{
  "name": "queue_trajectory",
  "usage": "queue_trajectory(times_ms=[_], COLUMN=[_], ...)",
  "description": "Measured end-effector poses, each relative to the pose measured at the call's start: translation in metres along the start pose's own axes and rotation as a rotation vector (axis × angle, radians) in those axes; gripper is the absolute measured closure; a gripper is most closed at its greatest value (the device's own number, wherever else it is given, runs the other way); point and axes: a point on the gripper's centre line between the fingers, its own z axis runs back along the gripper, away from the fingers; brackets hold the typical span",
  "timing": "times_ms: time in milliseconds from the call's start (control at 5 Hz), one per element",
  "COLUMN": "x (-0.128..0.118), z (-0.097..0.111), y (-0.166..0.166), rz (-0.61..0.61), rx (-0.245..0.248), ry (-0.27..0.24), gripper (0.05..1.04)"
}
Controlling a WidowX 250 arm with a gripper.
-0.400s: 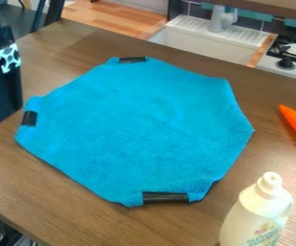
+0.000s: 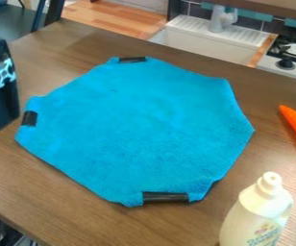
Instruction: Fold the cloth from bottom right to top left
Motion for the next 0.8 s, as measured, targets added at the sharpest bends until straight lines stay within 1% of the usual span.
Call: queue_trajectory(times_ms=[200,400,600,800], x=[0.003,0.005,0.010,0.020], z=[0.000,-0.001,-0.007,-0.017], y=[0.001,-0.003,-0.007,-0.012], rz=[-0.028,-0.055,-0.093,-0.196], rx=[0.005,0.007,0.013,0.028], ry=[-0.038,-0.052,-0.060,-0.094], gripper=[0.082,0.082,0.082,0.082])
